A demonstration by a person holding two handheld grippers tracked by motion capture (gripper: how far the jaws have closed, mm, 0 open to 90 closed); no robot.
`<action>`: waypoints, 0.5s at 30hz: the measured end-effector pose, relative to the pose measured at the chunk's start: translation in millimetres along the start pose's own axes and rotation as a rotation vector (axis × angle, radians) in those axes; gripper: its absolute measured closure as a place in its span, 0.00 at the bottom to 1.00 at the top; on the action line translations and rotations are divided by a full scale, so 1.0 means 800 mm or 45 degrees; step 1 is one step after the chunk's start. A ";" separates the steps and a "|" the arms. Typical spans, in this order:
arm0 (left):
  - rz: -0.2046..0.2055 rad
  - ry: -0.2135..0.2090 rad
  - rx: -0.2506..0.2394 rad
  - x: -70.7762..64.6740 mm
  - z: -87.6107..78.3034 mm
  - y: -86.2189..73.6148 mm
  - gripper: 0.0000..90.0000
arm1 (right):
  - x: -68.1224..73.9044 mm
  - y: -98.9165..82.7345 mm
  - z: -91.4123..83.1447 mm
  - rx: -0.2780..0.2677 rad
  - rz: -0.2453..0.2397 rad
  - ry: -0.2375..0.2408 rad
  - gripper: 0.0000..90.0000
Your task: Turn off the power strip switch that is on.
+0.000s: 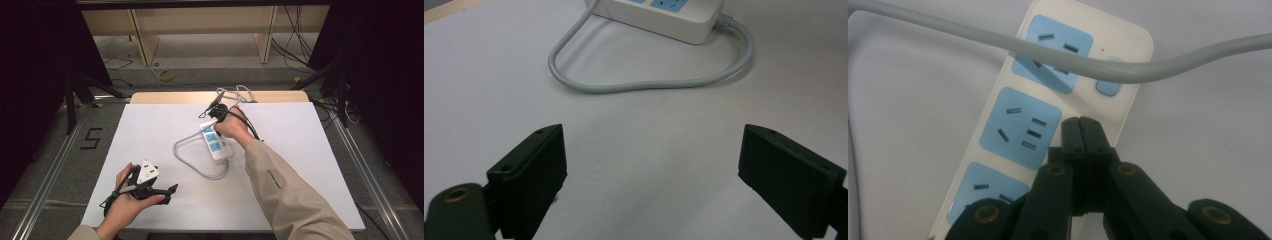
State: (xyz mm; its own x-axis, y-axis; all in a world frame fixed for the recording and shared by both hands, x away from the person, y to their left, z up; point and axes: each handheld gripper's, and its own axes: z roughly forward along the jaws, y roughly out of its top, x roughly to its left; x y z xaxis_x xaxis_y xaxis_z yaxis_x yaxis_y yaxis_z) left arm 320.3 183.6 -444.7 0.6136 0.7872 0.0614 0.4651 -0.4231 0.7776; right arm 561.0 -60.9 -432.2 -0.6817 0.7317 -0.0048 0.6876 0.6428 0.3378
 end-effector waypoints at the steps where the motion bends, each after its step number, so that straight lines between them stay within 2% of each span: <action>1: 0.000 0.000 0.000 0.000 0.000 0.000 0.13 | 0.000 0.000 0.000 -0.001 0.000 -0.004 1.00; 5: 0.004 0.000 -0.001 0.000 0.000 0.000 0.13 | 0.000 0.000 0.000 0.001 0.003 0.000 1.00; 9: 0.003 0.001 0.000 0.000 0.000 0.000 0.13 | -0.001 0.001 -0.003 -0.029 0.013 0.005 1.00; 15: 0.003 0.001 0.001 0.000 0.001 0.000 0.13 | -0.002 -0.001 -0.005 -0.019 0.015 0.004 1.00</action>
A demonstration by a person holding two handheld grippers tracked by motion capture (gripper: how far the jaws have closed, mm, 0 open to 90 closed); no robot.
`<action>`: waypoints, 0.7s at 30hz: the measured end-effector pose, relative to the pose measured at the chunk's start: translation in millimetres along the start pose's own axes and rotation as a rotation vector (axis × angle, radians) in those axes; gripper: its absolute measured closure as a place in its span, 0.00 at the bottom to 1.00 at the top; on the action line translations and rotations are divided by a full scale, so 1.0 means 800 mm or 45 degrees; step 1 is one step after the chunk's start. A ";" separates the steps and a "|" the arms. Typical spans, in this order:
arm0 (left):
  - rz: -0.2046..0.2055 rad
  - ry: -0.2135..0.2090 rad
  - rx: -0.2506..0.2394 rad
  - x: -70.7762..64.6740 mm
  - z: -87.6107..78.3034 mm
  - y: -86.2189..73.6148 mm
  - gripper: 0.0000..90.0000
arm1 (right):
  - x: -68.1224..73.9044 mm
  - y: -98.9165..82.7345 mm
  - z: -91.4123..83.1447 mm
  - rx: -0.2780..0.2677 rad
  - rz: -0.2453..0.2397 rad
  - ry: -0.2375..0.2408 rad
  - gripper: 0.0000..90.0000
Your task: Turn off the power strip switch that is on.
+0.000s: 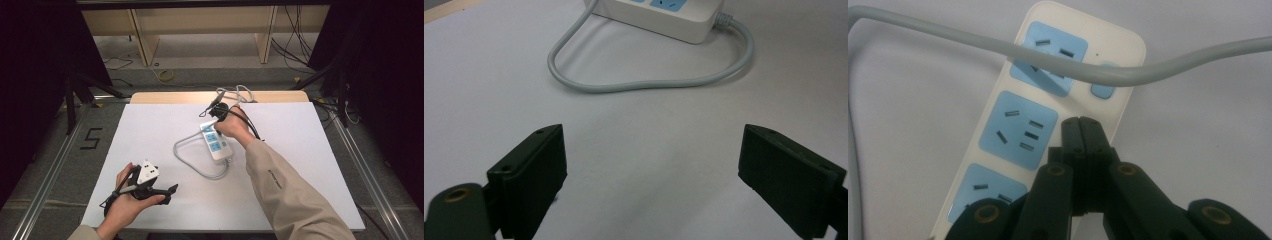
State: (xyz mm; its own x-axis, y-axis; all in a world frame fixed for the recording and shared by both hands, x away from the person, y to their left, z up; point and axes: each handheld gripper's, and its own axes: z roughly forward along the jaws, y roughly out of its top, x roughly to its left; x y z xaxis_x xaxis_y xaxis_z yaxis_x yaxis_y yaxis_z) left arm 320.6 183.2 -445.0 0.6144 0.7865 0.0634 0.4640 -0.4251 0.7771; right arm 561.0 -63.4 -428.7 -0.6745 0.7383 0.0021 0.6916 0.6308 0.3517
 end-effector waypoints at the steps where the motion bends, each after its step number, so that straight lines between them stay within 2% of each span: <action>1: 0.001 0.001 -0.001 0.000 0.000 0.000 0.13 | 0.000 0.000 0.000 -0.003 -0.004 -0.003 1.00; 21: 0.000 0.003 0.002 0.000 0.000 0.000 0.13 | -0.001 -0.008 -0.010 -0.037 -0.016 -0.005 1.00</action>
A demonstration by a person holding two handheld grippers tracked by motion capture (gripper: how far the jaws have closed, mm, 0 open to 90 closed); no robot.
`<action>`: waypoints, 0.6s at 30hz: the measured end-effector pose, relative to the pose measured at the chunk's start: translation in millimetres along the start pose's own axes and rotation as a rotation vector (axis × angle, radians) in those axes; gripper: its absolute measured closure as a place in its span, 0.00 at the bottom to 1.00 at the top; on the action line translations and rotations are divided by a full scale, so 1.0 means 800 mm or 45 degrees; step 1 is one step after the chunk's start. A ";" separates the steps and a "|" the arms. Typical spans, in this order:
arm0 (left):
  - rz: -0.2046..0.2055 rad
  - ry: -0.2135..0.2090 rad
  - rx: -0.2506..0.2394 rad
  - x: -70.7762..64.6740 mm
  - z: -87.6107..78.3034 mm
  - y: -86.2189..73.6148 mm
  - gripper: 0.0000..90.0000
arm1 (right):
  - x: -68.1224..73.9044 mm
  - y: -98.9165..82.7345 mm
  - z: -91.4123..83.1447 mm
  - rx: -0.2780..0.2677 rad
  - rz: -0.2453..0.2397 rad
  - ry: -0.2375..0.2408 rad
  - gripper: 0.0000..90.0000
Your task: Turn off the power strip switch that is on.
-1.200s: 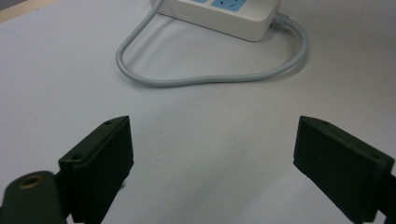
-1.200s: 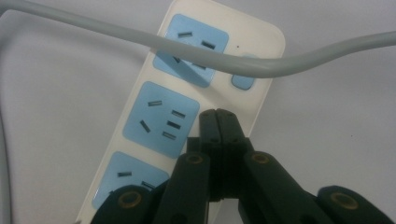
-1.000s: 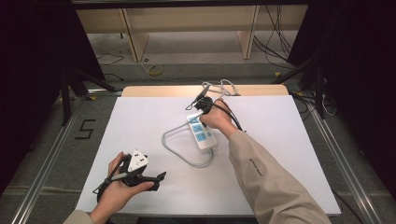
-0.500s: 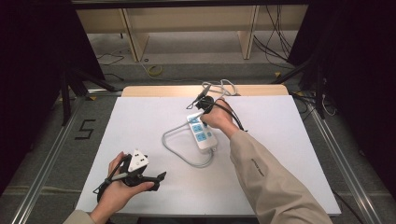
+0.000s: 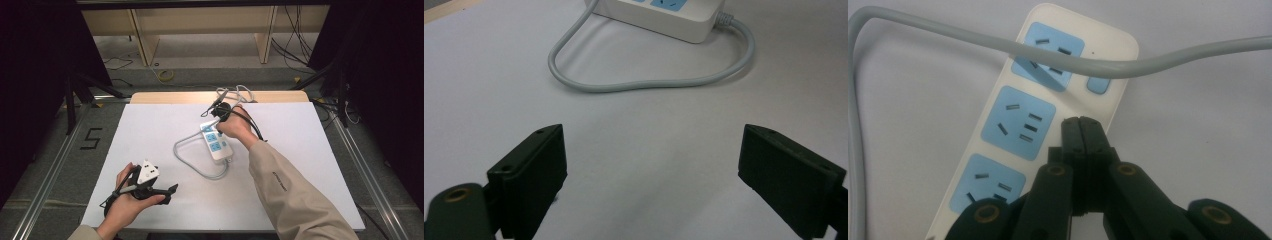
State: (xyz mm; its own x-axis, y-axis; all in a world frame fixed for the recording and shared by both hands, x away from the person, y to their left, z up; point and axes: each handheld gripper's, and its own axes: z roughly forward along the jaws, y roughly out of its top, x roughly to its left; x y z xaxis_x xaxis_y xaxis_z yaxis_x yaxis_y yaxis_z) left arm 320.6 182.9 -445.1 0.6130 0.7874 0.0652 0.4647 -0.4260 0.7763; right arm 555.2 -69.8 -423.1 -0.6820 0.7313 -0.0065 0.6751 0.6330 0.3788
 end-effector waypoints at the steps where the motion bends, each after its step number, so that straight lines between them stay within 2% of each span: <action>1: 0.000 0.000 0.000 0.000 0.000 0.000 0.13 | 0.000 -0.001 -0.001 0.000 0.006 0.002 1.00; 18: 0.000 0.001 0.004 0.000 0.001 0.000 0.13 | -0.001 -0.012 -0.017 -0.041 -0.013 0.000 1.00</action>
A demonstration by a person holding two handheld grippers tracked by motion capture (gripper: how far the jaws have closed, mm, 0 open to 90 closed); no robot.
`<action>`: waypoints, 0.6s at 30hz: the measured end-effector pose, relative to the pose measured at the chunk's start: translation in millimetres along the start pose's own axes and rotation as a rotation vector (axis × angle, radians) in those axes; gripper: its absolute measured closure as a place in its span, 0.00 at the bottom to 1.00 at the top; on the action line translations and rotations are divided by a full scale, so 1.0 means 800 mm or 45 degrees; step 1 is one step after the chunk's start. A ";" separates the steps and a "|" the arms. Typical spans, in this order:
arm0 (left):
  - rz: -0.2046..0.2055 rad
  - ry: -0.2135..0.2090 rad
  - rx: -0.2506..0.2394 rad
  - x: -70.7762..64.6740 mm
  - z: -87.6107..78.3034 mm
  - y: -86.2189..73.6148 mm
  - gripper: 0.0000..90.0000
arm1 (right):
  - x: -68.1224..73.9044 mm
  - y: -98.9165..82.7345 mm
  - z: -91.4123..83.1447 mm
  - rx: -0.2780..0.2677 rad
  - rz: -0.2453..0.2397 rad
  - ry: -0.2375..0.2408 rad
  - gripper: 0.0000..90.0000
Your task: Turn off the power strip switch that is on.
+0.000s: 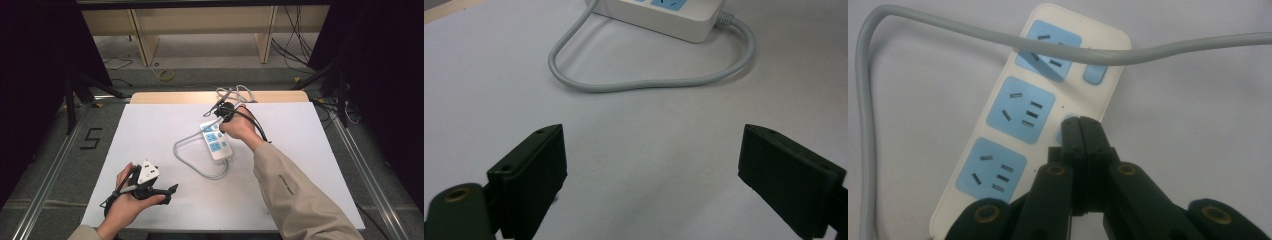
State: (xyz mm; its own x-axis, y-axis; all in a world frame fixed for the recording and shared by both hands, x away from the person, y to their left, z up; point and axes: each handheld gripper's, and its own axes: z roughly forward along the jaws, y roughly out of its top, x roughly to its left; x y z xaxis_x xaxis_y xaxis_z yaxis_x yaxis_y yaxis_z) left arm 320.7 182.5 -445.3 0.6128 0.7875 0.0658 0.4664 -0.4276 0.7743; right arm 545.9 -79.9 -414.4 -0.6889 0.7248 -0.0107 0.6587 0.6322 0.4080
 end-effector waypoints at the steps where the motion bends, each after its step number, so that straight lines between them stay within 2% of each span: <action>1: 0.003 0.001 -0.001 0.000 0.000 0.000 0.13 | 0.000 -0.001 -0.001 0.000 0.000 0.002 1.00; 18: 0.000 0.004 -0.001 0.000 0.000 0.000 0.13 | -0.007 -0.018 -0.016 -0.030 -0.001 0.002 1.00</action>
State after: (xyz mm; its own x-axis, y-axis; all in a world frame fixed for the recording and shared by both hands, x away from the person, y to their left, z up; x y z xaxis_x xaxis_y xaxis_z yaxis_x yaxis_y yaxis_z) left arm 320.7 182.1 -445.4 0.6108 0.7889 0.0676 0.4661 -0.4272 0.7747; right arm 536.1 -96.5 -408.7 -0.6901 0.7236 -0.0099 0.6506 0.6263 0.4295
